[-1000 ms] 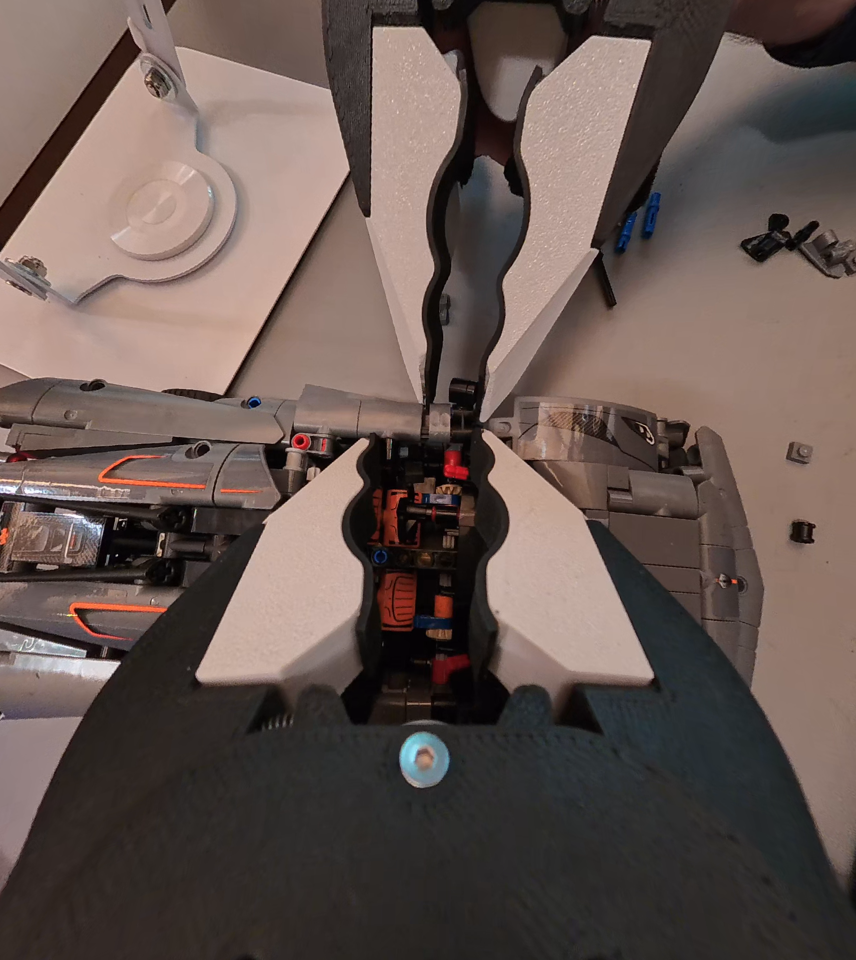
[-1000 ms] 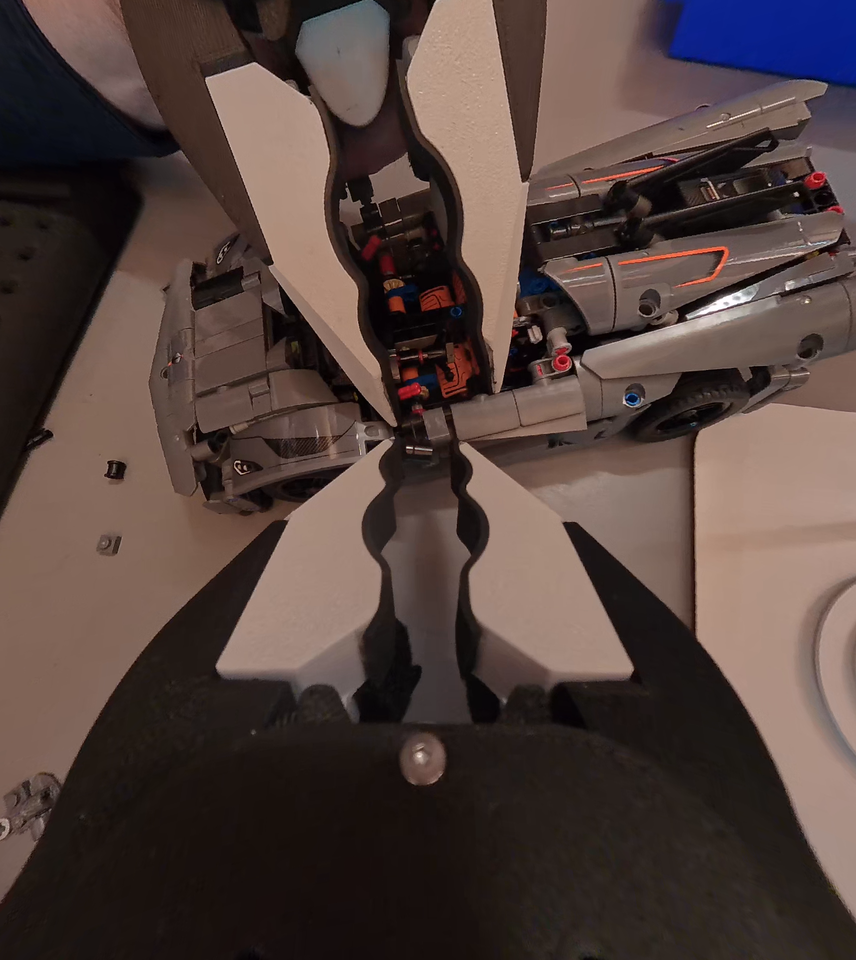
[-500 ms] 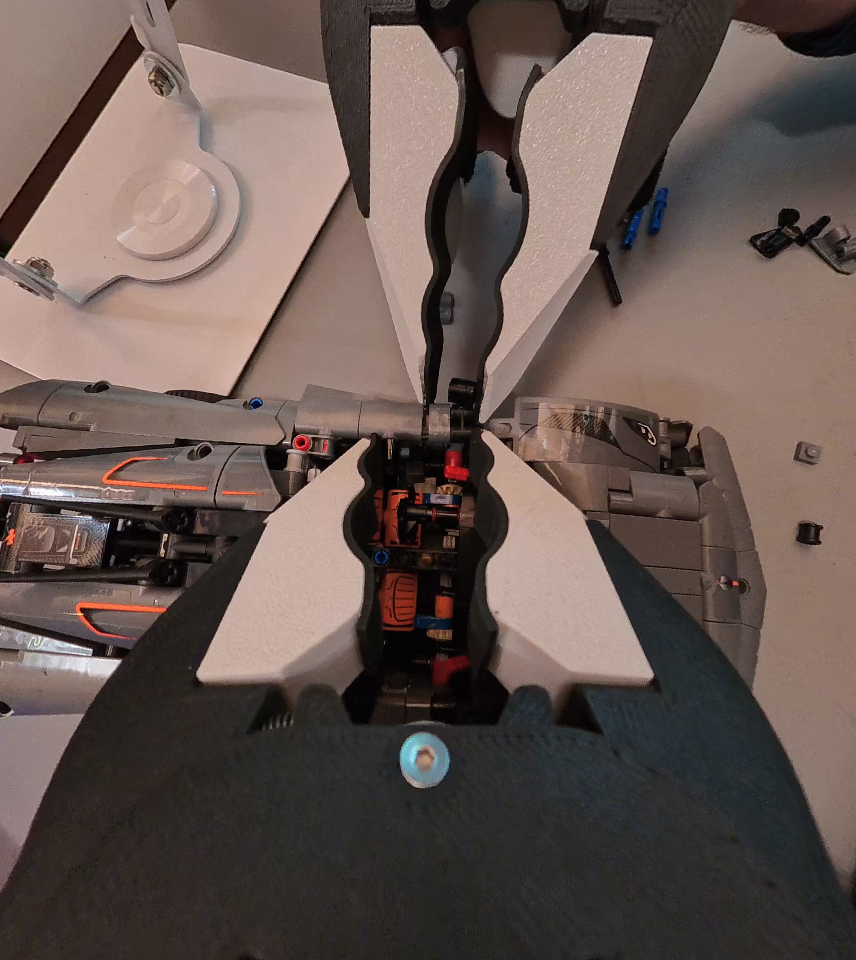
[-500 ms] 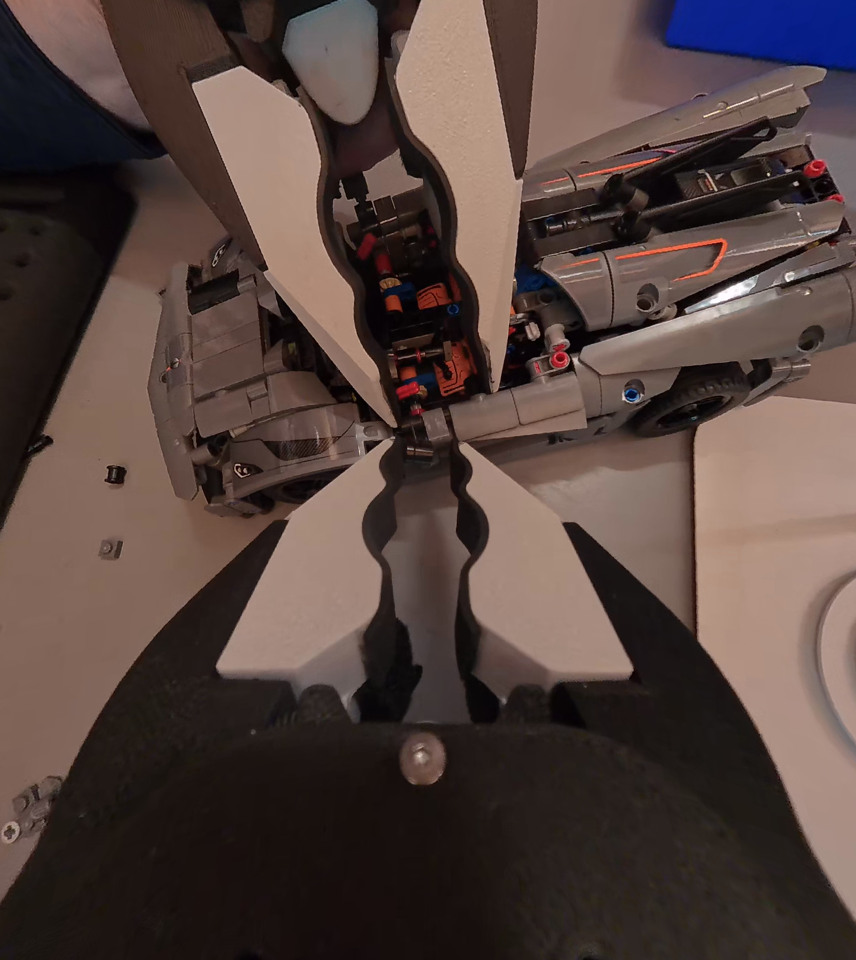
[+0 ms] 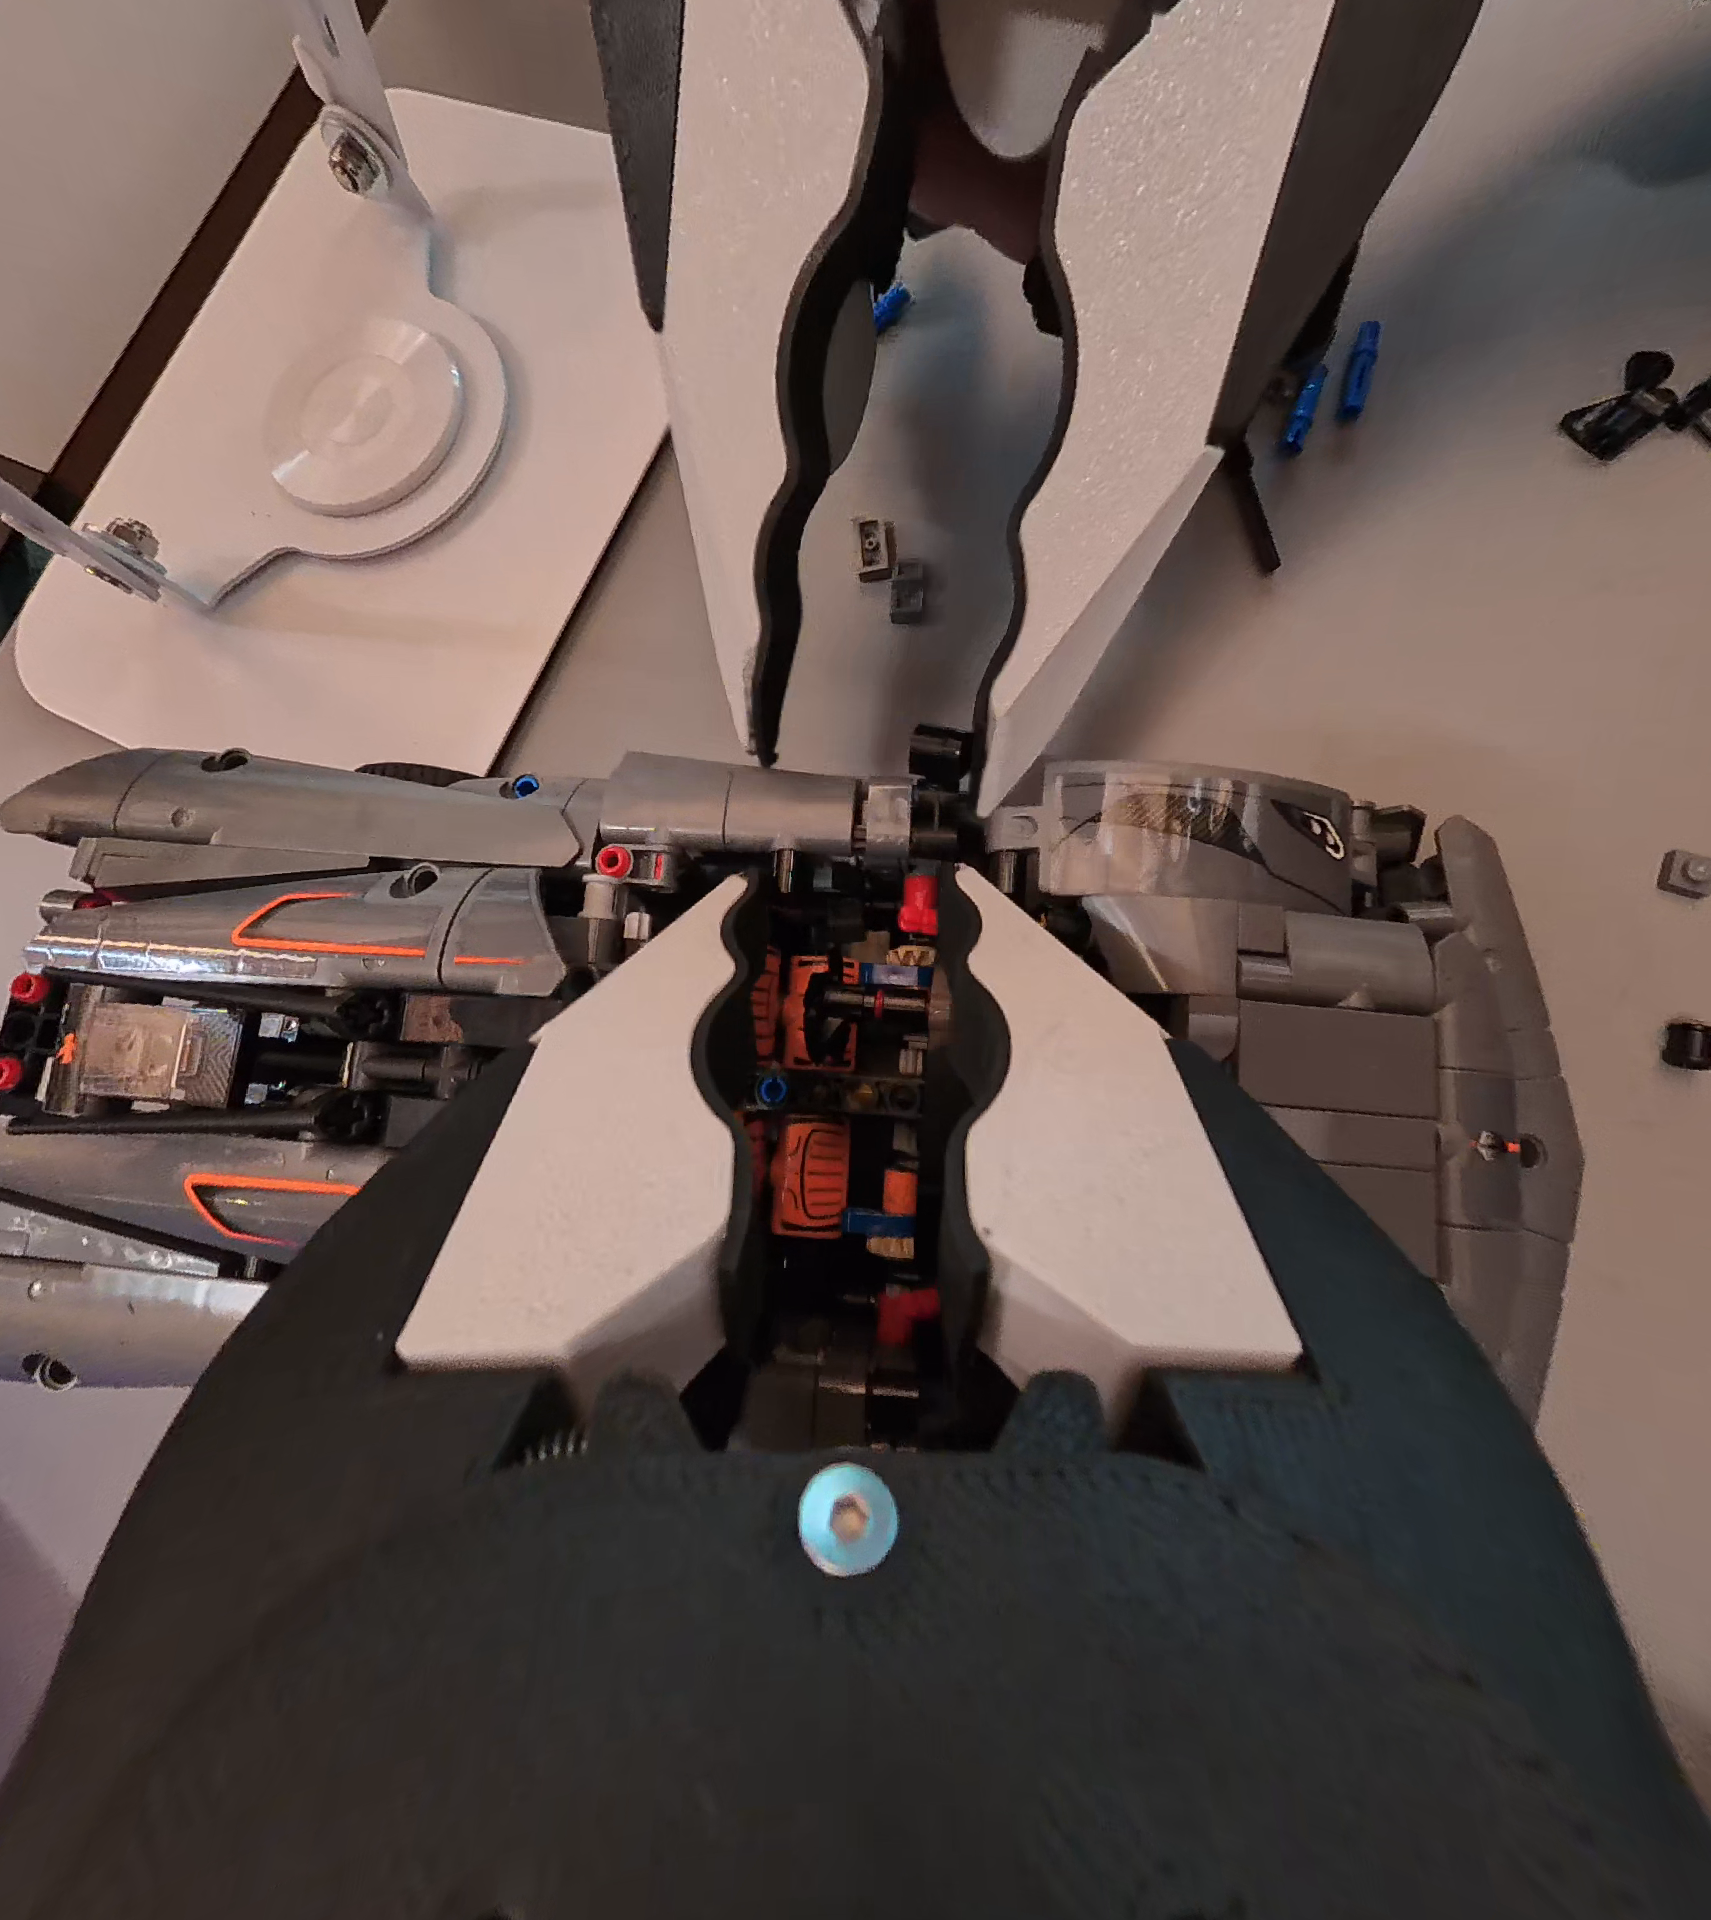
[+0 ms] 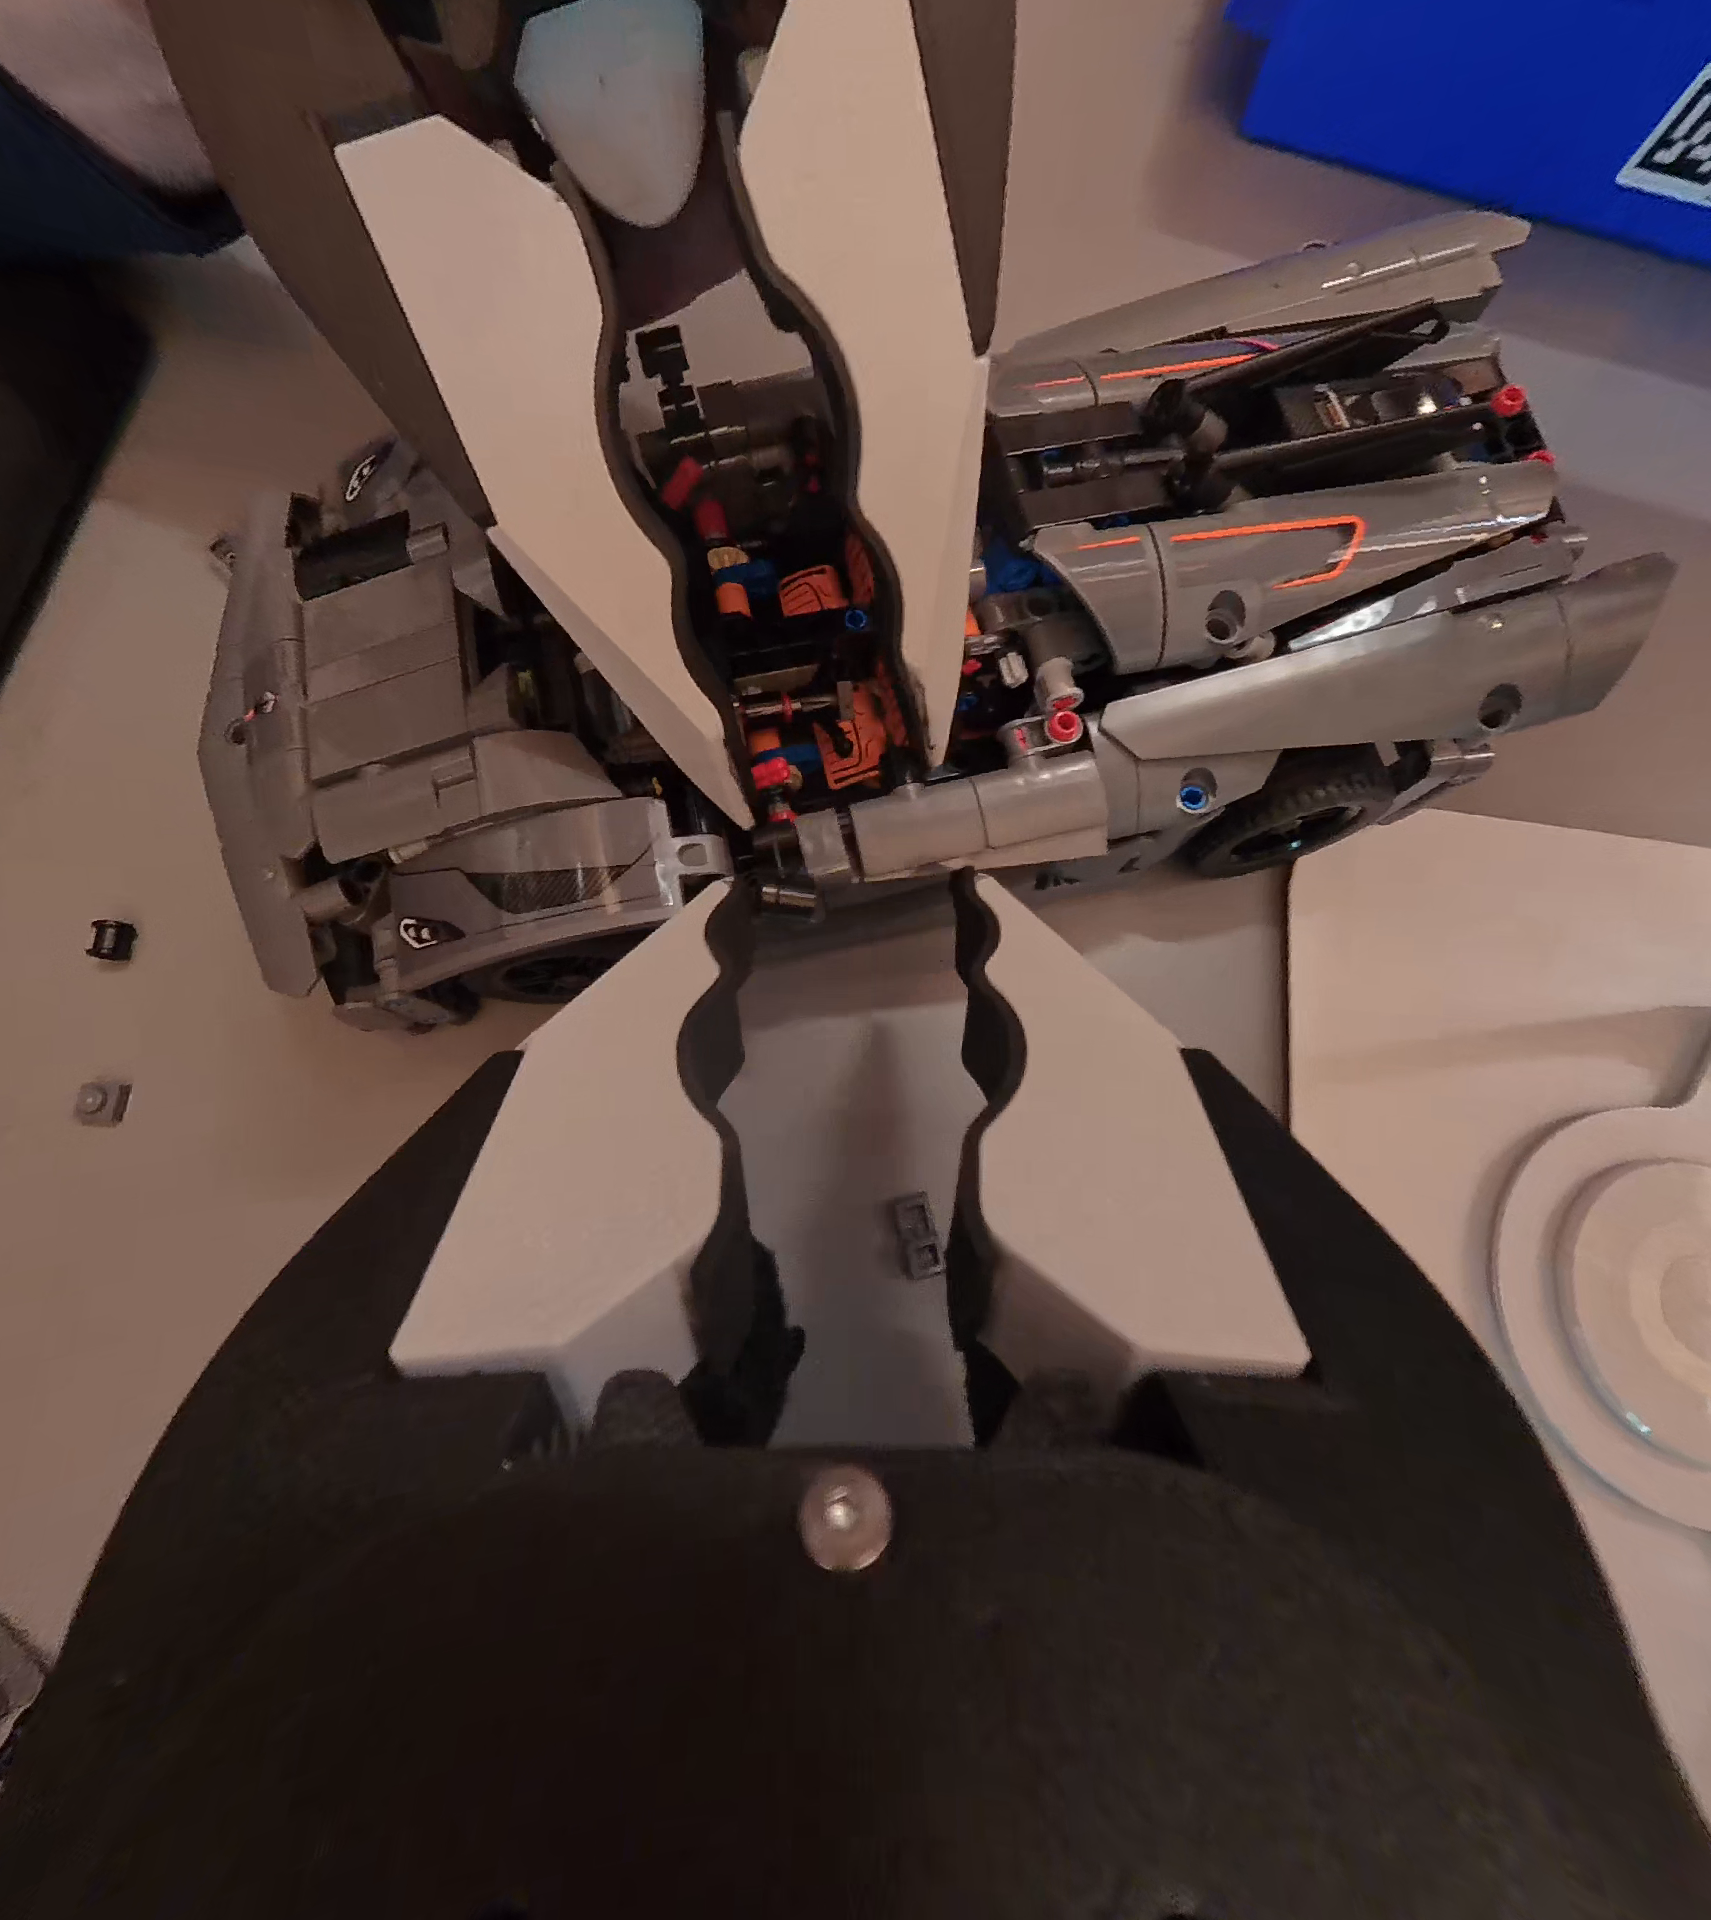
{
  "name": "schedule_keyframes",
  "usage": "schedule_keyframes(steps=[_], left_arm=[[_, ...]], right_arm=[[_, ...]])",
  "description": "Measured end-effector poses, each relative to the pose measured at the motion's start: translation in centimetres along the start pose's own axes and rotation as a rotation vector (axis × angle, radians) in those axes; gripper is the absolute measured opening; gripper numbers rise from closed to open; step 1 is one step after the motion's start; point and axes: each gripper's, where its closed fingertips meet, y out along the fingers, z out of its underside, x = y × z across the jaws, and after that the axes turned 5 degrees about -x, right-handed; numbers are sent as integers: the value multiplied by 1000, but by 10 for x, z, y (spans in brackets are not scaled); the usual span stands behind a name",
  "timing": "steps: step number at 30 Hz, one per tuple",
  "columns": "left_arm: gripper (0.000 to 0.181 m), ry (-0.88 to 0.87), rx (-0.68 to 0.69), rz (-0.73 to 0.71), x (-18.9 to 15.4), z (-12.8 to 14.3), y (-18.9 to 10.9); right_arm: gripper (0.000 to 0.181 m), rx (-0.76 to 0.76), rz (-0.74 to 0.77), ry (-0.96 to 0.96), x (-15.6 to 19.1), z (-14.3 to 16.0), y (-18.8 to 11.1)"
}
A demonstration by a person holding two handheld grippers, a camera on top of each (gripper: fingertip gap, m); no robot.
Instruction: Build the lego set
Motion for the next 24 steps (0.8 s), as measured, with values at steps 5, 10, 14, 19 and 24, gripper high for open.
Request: schedule_keyframes(steps=[5,10,14,19,24], left_arm=[[29,3,-7,0,0,-1,0],[27,10,-14,-10,1,-2,0],[28,9,-11,-6,1,-2,0],[28,12,-1,2,-1,-1,1],[27,32,9,15,-5,-1,0]], right_arm=[[49,-20,35,-9,-7,-1,1],[62,-32,56,3,-13,0,0],[69,-37,71,-6,-17,-1,0],[73,-69,52,-57,-18,-3,1],[74,-70,6,-87,-14,-4,3]])
